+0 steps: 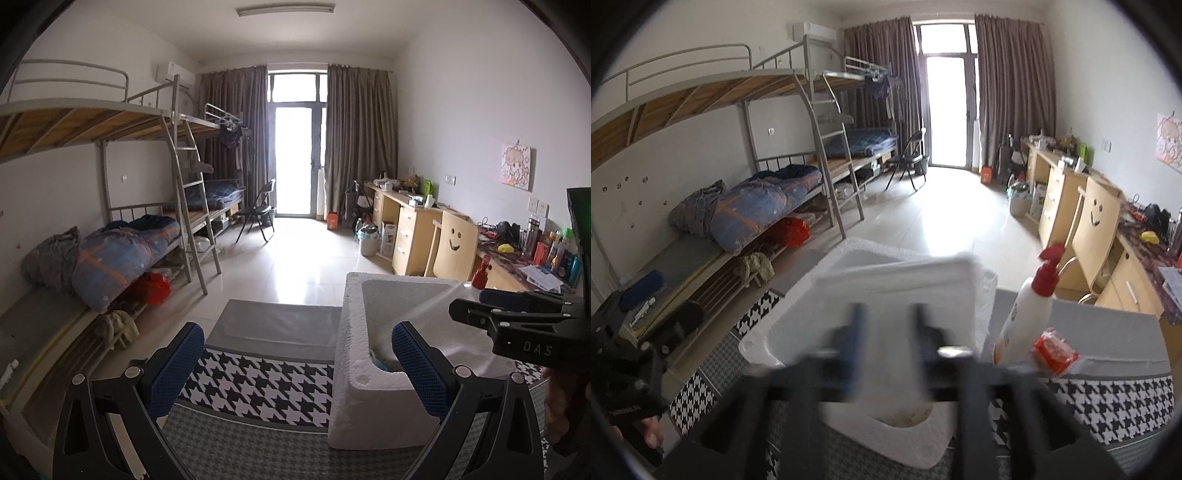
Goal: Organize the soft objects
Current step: 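Open the right tool to release the white tissue into the foam box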
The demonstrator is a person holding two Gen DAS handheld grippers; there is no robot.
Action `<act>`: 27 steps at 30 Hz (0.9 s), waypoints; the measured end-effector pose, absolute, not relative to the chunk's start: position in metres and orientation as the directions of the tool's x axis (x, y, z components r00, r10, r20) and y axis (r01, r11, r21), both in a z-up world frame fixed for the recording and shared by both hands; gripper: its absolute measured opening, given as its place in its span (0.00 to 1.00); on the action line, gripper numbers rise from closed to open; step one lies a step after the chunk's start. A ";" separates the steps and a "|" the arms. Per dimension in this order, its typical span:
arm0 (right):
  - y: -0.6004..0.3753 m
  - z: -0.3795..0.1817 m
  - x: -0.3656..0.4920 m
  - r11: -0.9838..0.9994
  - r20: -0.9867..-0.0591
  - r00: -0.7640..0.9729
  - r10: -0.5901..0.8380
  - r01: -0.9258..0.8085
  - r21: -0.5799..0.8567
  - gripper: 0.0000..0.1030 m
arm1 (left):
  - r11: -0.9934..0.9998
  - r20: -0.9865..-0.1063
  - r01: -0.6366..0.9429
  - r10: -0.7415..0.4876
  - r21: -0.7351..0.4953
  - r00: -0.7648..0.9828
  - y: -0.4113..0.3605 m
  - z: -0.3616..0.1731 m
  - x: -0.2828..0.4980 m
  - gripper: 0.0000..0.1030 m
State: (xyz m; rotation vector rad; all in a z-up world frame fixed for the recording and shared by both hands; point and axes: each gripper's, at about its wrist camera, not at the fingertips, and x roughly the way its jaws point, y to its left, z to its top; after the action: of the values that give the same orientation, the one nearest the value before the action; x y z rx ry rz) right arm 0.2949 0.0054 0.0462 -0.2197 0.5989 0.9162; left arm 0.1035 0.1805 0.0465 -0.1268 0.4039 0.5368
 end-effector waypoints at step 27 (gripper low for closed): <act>-0.067 0.073 0.250 0.642 -0.393 0.572 0.720 -0.764 0.064 0.94 | 0.897 -0.341 -0.442 0.416 0.002 0.843 0.126 0.066 0.078 0.99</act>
State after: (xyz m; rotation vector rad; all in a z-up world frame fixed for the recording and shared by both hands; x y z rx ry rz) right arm 0.2501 -0.0670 0.0727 -0.1170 0.4069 0.8723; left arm 0.0781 0.1264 0.0656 -0.0776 0.3424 0.4536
